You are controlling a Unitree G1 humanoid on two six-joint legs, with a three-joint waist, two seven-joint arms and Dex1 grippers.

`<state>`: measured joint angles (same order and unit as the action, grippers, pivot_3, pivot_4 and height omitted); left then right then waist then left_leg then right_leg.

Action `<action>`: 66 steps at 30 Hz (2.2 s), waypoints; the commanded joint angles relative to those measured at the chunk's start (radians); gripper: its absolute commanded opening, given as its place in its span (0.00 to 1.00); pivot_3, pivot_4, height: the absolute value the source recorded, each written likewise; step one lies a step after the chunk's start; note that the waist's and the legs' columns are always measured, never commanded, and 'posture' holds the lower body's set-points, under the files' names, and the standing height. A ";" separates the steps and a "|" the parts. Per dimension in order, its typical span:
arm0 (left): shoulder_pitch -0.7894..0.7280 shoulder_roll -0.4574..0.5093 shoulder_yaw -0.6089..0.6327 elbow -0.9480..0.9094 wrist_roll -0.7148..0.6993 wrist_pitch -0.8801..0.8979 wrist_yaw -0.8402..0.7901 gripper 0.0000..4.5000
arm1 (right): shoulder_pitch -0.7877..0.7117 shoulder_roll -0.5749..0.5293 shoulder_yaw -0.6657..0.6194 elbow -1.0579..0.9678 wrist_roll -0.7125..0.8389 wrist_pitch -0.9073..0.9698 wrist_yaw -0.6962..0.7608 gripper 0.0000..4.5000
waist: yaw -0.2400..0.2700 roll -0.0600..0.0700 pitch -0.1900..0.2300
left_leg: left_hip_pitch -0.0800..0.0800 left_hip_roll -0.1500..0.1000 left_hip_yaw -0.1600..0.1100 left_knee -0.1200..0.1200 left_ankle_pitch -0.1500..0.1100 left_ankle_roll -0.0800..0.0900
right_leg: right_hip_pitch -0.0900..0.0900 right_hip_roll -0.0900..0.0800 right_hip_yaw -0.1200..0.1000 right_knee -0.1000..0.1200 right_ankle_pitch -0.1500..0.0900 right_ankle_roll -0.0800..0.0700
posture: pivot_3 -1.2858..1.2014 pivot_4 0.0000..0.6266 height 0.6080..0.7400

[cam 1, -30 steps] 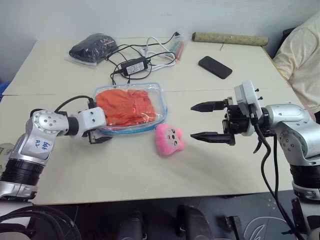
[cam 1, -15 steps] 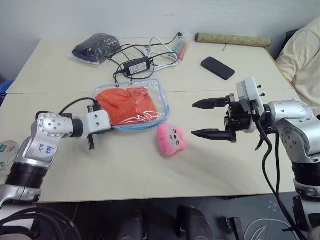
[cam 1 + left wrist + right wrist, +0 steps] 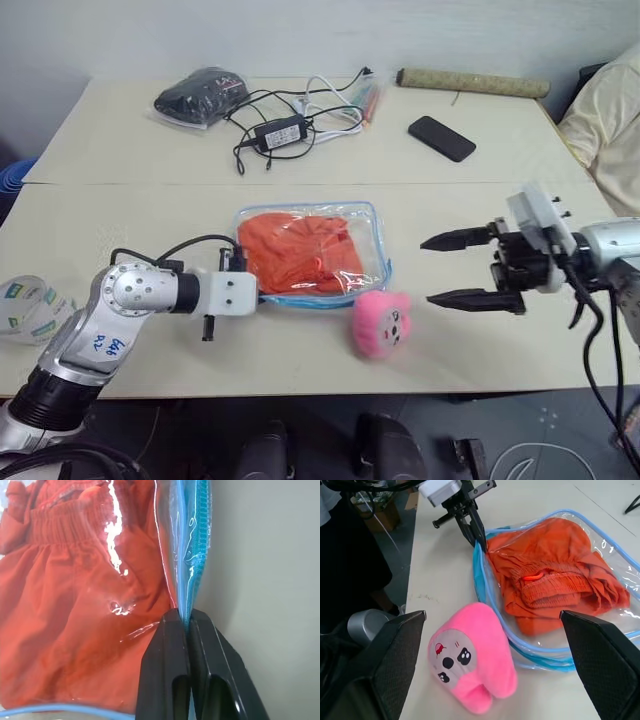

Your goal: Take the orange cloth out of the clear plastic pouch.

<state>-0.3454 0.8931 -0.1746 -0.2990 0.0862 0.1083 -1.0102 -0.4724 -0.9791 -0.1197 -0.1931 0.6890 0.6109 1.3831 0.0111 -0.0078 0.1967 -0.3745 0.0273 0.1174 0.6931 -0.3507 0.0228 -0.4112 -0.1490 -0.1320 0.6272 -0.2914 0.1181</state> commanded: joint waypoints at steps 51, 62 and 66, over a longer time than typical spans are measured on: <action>0.198 0.130 0.509 -0.387 -0.702 0.624 0.014 0.90 | 0.382 0.259 0.237 -0.270 -0.150 -0.047 -0.347 0.00 | 0.011 -0.001 0.000 | 0.003 0.002 -0.002 0.004 -0.003 -0.002 | 0.004 0.003 0.002 -0.001 0.000 -0.001 | 0.52 0.24 1.00; 0.156 0.118 0.413 -0.340 -0.670 0.568 0.038 0.90 | 0.206 0.386 0.390 -0.120 -0.264 -0.086 -0.360 0.00 | 0.008 -0.001 0.000 | 0.003 0.002 -0.001 0.004 -0.003 -0.002 | 0.002 0.003 0.003 0.000 0.000 -0.001 | 0.52 0.24 1.00; 0.119 0.113 0.360 -0.317 -0.656 0.545 0.035 0.90 | 0.184 0.402 0.413 -0.092 -0.252 -0.033 -0.345 0.21 | 0.006 -0.001 0.000 | 0.003 0.003 -0.001 0.004 -0.003 -0.002 | 0.002 0.004 0.003 0.001 0.000 -0.002 | 0.52 0.24 1.00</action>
<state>-0.2089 1.0073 0.1900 -0.6108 -0.5790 0.6766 -0.9765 -0.2913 -0.5804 0.2740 -0.2862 0.4240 0.5548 1.0295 0.0173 -0.0084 0.1962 -0.3714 0.0303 0.1164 0.6970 -0.3538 0.0205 -0.4089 -0.1451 -0.1293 0.6278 -0.2909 0.1164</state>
